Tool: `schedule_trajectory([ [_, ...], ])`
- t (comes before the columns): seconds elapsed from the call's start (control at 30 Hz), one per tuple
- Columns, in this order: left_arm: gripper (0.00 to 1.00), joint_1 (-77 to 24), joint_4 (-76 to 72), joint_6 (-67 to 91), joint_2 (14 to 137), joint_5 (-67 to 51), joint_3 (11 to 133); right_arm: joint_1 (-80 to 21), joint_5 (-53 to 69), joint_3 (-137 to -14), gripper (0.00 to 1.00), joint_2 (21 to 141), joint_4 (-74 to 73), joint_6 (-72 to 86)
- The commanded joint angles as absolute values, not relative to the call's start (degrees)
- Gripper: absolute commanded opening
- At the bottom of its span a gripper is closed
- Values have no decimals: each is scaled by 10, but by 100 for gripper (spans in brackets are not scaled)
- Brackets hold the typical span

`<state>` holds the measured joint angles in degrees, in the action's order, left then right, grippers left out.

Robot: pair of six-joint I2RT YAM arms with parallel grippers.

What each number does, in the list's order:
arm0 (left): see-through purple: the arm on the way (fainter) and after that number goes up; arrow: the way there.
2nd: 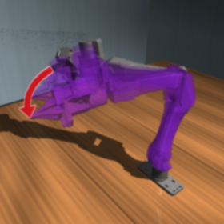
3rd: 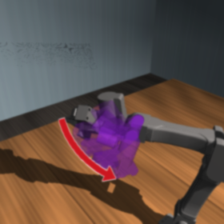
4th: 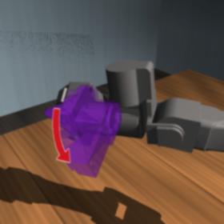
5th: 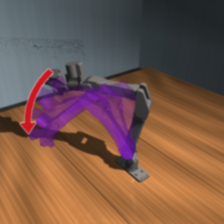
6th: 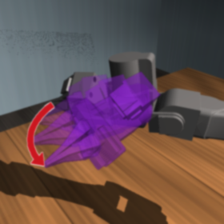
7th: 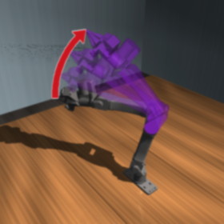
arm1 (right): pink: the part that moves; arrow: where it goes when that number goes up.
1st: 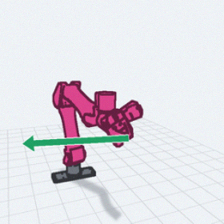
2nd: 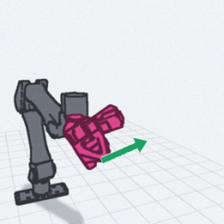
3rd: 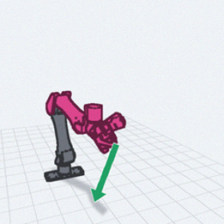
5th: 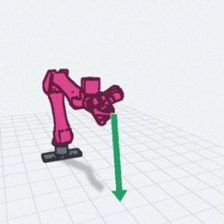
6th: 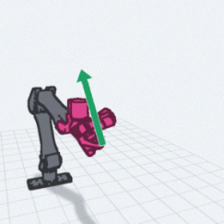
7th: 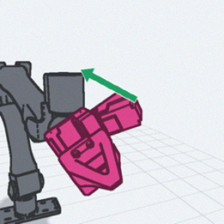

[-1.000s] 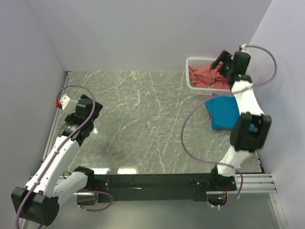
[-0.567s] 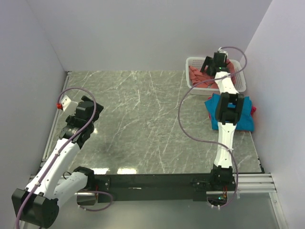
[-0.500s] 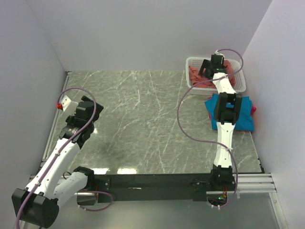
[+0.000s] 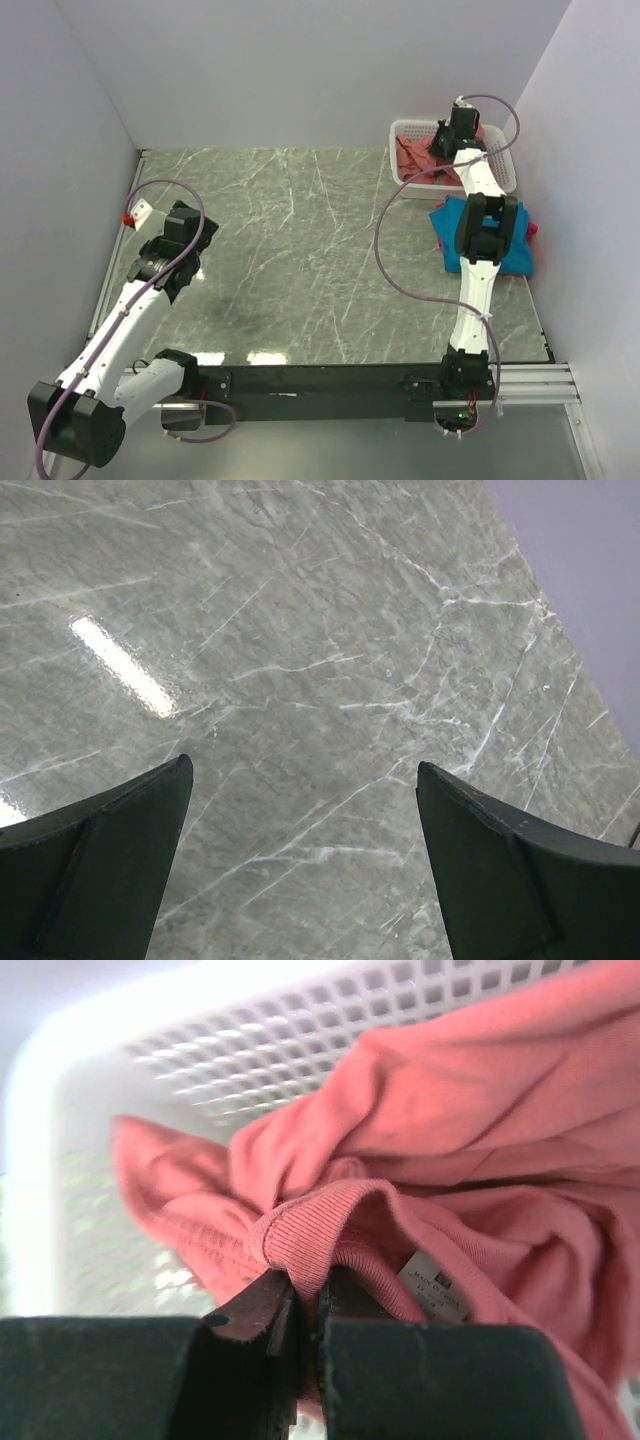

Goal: Fold and stack the t-shirts
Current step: Grab the tshirt from the pile, then move the tshirt to the center of the board

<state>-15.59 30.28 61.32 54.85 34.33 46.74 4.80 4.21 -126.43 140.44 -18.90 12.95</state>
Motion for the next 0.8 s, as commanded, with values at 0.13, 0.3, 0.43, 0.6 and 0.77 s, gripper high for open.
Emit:
schedule_trajectory([
  [0.13,99,-155,275,613,502,313,457,32,75,-1188,0,1150,-107,133],
  [0.3,100,-155,272,622,470,284,439,-23,62,-1156,0,1025,-124,101],
  [0.43,99,-155,272,628,440,264,422,-117,83,-1171,0,967,-143,86],
  [0.6,99,-155,295,643,389,253,410,-212,148,-1209,0,938,-147,90],
  [0.77,100,-155,332,645,347,257,411,-222,220,-1156,0,932,-103,157],
])
